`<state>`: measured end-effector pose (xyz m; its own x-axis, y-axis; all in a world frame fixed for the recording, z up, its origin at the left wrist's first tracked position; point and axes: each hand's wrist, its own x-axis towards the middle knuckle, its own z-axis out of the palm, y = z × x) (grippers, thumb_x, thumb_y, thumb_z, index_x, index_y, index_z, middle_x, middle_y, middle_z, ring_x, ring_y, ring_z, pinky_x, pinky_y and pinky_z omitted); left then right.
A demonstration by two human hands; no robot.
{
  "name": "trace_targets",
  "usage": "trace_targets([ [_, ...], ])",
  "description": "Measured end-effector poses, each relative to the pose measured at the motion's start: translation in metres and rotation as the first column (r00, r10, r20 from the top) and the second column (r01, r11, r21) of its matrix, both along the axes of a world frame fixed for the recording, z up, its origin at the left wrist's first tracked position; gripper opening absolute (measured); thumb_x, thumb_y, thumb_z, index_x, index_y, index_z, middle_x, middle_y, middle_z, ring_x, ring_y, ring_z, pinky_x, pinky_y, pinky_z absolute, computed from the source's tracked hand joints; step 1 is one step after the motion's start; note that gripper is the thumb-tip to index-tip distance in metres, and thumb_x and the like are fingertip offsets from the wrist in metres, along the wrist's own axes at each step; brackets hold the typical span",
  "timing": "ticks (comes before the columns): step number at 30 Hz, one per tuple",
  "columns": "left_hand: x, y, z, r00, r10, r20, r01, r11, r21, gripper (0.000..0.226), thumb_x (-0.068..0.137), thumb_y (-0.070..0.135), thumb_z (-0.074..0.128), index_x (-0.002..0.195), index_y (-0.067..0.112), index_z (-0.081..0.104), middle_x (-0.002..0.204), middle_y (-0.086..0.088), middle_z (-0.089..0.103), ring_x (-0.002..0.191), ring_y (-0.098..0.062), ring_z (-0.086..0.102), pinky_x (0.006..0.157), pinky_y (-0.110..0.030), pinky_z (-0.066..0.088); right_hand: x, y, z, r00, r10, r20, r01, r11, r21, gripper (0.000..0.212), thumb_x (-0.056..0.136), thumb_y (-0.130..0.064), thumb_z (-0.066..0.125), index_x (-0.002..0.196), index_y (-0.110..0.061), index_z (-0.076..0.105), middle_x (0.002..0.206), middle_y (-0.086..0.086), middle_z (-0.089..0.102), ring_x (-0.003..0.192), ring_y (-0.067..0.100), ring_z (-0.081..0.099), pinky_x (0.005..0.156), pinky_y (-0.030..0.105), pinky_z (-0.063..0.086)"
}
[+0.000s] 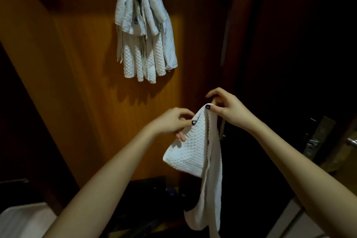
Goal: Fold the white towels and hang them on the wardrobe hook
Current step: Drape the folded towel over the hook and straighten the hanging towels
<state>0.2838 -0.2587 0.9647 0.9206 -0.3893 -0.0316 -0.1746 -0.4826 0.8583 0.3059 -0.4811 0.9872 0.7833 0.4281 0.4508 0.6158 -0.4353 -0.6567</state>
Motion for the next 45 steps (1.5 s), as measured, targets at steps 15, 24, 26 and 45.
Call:
trace_targets([
  [15, -0.012, -0.036, -0.008, 0.955, 0.293, 0.043, -0.293, 0.956, -0.011, 0.016, 0.091, 0.019, 0.064, 0.095, 0.004, 0.062, 0.075, -0.012, 0.07, 0.063, -0.022, 0.073, 0.063, -0.039, 0.058, -0.003, 0.011, -0.005, 0.995, -0.091, 0.037, 0.092, 0.996, -0.021, 0.024, 0.09, -0.018, 0.063, 0.111, -0.026, 0.053, 0.07, -0.005, 0.06, 0.055, 0.002, 0.05, 0.053, 0.018, 0.039],
  [24, -0.011, 0.009, -0.014, 0.845, 0.347, 0.407, -0.375, 0.927, -0.011, 0.01, 0.089, 0.016, 0.065, 0.087, 0.014, 0.074, 0.075, 0.0, 0.071, 0.071, -0.014, 0.069, 0.065, -0.032, 0.057, -0.015, 0.019, -0.005, 1.0, 0.024, -0.017, -0.024, 0.999, -0.021, 0.024, 0.091, -0.019, 0.063, 0.112, -0.027, 0.053, 0.075, -0.002, 0.064, 0.068, 0.025, 0.061, 0.059, 0.034, 0.047],
  [26, -0.008, 0.017, -0.012, 0.828, 0.323, 0.457, -0.353, 0.935, -0.023, 0.006, 0.087, 0.015, 0.066, 0.091, 0.016, 0.07, 0.082, 0.003, 0.07, 0.08, -0.013, 0.066, 0.073, -0.035, 0.053, -0.019, 0.019, -0.003, 1.0, 0.026, -0.001, -0.026, 0.999, -0.041, 0.024, 0.091, -0.021, 0.064, 0.113, -0.026, 0.054, 0.073, -0.004, 0.064, 0.069, 0.022, 0.062, 0.06, 0.032, 0.048],
  [45, 0.002, 0.019, -0.002, 0.794, 0.241, 0.558, -0.17, 0.97, -0.176, 0.034, 0.083, 0.05, 0.061, 0.082, 0.016, 0.059, 0.067, 0.013, 0.052, 0.059, -0.001, 0.043, 0.053, -0.02, 0.032, -0.034, 0.013, 0.031, 0.993, 0.027, 0.111, -0.005, 0.98, -0.197, 0.016, 0.095, -0.017, 0.058, 0.104, -0.014, 0.07, 0.093, -0.013, 0.065, 0.09, -0.001, 0.061, 0.079, 0.017, 0.048],
])
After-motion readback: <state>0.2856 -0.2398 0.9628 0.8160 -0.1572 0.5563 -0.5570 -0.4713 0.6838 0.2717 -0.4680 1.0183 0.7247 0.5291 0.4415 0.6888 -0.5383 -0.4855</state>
